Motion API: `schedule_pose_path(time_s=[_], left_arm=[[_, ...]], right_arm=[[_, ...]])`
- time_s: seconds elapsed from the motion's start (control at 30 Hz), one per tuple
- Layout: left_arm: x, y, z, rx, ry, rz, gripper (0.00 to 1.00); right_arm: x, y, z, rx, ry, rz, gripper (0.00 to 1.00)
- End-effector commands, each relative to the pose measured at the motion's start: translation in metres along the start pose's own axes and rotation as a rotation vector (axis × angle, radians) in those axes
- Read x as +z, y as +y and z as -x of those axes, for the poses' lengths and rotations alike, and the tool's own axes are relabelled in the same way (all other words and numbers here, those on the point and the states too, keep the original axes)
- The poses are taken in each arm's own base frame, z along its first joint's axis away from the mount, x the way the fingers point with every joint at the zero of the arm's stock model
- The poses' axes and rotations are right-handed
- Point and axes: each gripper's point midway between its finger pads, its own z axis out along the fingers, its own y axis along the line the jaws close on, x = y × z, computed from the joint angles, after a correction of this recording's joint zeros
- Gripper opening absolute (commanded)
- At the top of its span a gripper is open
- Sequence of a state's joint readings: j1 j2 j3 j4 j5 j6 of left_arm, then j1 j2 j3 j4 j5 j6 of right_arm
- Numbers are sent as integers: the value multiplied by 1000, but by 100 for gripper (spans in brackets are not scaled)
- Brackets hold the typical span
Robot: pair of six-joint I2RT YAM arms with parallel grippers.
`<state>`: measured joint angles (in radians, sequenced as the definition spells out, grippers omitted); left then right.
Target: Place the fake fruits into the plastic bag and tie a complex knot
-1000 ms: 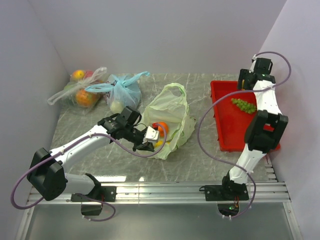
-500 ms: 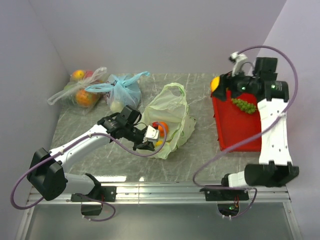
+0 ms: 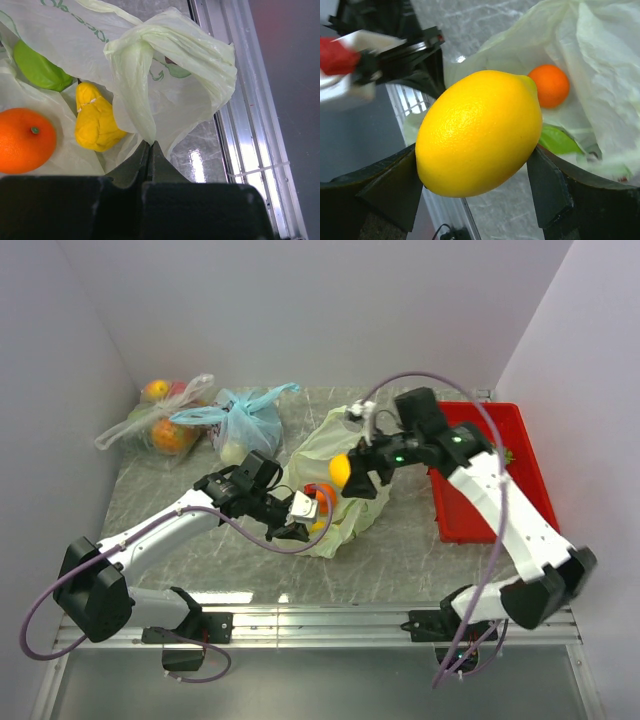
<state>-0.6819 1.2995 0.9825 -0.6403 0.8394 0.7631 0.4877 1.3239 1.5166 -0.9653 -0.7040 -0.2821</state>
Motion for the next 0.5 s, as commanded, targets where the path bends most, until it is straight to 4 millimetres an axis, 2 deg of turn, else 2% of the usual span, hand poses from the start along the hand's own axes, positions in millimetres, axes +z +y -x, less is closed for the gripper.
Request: schedule_pose_path(time_s=[0.0, 0.07, 0.13, 0.17, 0.27, 0.37, 0.4, 0.47], left_arm=[[-8, 2, 17, 41, -31, 15, 0], [-9, 5, 20, 43, -32, 19, 0], [-10, 5, 22, 40, -35, 22, 0], [-10, 5, 22, 37, -34, 24, 0], [-11, 4, 24, 38, -39, 19, 0], [-10, 4, 23, 39, -36, 19, 0], [-10, 4, 22, 38, -35, 18, 0], [-10, 4, 22, 39, -36, 21, 0]], right_arm=[[34, -21, 9, -21, 12, -79, 35], [42, -30, 11, -19, 31, -121, 50], [45, -37, 15, -19, 47, -139, 90], [44, -40, 15, -30, 53, -153, 95], [31, -36, 19, -66, 26, -175, 96], [4, -32, 25, -73, -47, -194, 97], [-13, -39, 24, -50, -84, -217, 98], [-32, -54, 20, -4, -109, -272, 98]])
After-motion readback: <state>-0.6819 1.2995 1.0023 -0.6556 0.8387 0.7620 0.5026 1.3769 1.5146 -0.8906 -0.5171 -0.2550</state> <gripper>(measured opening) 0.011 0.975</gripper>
